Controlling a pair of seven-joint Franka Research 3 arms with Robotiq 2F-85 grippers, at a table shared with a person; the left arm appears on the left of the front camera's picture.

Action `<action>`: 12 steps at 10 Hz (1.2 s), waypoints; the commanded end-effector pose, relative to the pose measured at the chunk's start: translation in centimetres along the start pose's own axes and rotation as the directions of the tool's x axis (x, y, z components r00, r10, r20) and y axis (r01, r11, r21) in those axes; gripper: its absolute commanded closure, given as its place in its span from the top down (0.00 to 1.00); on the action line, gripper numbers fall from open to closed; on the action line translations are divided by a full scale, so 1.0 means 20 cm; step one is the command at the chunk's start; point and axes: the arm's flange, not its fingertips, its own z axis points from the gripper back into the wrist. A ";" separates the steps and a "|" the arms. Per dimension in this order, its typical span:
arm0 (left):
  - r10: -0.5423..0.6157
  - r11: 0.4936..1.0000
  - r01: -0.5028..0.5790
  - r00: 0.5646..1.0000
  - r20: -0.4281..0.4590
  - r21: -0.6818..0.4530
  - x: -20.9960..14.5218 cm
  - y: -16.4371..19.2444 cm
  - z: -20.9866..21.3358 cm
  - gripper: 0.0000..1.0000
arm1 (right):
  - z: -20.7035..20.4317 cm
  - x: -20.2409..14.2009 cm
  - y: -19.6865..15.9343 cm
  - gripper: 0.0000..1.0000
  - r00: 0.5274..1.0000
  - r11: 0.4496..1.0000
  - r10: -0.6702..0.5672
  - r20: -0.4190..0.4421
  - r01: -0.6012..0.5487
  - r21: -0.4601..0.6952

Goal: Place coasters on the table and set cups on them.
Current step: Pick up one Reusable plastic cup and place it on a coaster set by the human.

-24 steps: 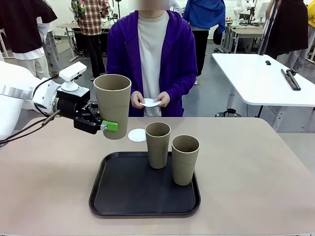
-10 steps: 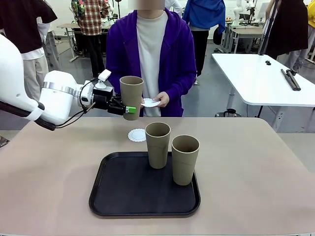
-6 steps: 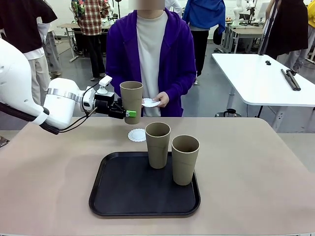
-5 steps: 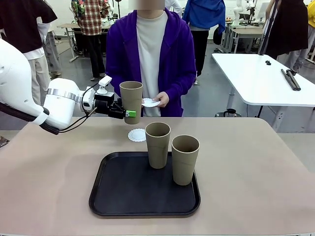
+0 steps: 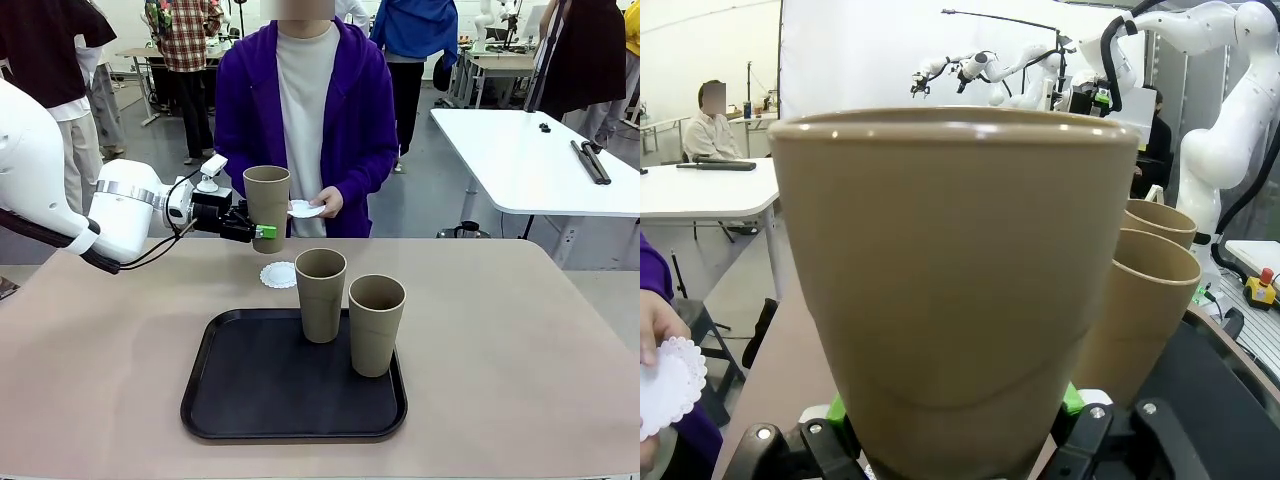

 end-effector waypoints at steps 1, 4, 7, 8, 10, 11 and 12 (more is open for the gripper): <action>0.000 1.000 0.000 1.000 0.000 0.000 0.00 0.00 0.00 0.82 | 0.00 0.00 0.00 1.00 1.000 1.000 0.001 0.002 -0.001 0.012; -0.030 0.999 0.032 0.997 0.076 -0.014 -0.11 0.04 -0.02 0.82 | 0.00 0.00 0.00 1.00 1.000 1.000 0.001 0.002 -0.001 0.012; -0.069 0.997 0.071 0.993 0.093 -0.014 -0.17 0.10 -0.06 0.82 | 0.00 0.00 0.00 1.00 1.000 1.000 0.001 0.002 -0.001 0.012; -0.081 0.997 0.081 0.993 0.088 -0.005 -0.19 0.12 -0.07 0.82 | 0.00 0.00 0.00 1.00 1.000 1.000 0.001 0.002 -0.001 0.012; -0.072 0.997 0.073 0.993 0.094 -0.010 -0.23 0.17 -0.08 0.82 | 0.00 0.00 0.00 1.00 1.000 1.000 0.001 0.002 -0.001 0.012; -0.074 0.997 0.076 0.992 0.100 -0.015 -0.25 0.17 -0.08 0.82 | 0.00 0.00 0.00 1.00 1.000 1.000 0.001 0.002 -0.001 0.012; -0.068 0.997 0.070 0.993 0.098 -0.016 -0.27 0.18 -0.09 0.82 | 0.00 0.00 0.00 1.00 1.000 1.000 0.001 0.002 -0.001 0.012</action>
